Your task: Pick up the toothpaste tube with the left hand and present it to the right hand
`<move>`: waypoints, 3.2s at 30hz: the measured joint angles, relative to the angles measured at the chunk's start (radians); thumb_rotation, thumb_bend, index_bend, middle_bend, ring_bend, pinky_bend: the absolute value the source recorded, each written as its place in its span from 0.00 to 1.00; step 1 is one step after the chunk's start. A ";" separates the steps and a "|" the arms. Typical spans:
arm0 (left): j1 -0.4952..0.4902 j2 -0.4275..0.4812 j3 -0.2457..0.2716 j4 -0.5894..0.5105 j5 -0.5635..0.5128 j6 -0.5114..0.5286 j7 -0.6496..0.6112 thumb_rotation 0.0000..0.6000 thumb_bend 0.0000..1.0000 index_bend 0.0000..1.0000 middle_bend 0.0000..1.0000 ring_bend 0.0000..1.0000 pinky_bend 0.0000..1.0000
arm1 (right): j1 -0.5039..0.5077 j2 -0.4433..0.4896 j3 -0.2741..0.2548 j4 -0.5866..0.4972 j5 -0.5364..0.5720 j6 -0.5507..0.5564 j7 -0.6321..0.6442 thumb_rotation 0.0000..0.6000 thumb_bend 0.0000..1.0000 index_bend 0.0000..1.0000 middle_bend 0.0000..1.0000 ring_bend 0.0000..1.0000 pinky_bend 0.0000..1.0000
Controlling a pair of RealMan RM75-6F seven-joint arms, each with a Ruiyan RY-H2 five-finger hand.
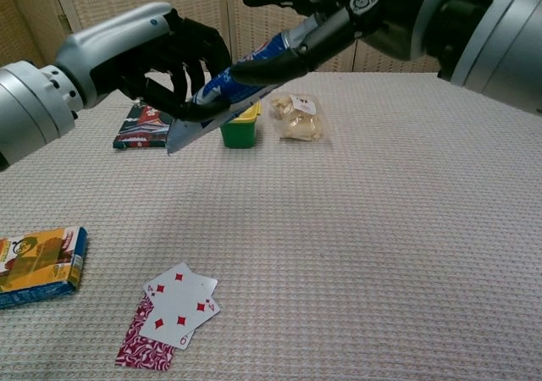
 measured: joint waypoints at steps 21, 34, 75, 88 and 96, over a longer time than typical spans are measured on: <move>0.003 0.007 -0.022 -0.014 0.001 0.005 -0.078 1.00 0.66 0.75 0.79 0.69 0.62 | 0.022 -0.073 0.006 0.073 -0.033 0.065 0.185 1.00 0.26 0.00 0.00 0.00 0.00; 0.009 0.011 -0.023 0.002 0.005 0.009 -0.117 1.00 0.66 0.75 0.79 0.68 0.62 | 0.015 -0.046 0.005 0.076 -0.047 0.106 0.205 1.00 0.26 0.00 0.00 0.00 0.00; -0.066 -0.012 0.020 0.204 -0.587 -0.172 0.571 1.00 0.42 0.17 0.35 0.26 0.31 | -0.225 0.291 -0.127 -0.010 -0.084 0.234 -0.174 1.00 0.26 0.00 0.00 0.00 0.00; 0.074 0.147 0.047 0.111 -0.300 0.028 0.363 1.00 0.42 0.31 0.33 0.25 0.26 | -0.377 0.353 -0.183 0.011 0.028 0.277 -0.450 1.00 0.26 0.00 0.00 0.00 0.00; 0.243 0.292 0.105 0.016 -0.122 0.262 0.282 1.00 0.42 0.34 0.34 0.26 0.25 | -0.501 0.381 -0.213 0.038 0.079 0.362 -0.441 1.00 0.26 0.00 0.00 0.00 0.00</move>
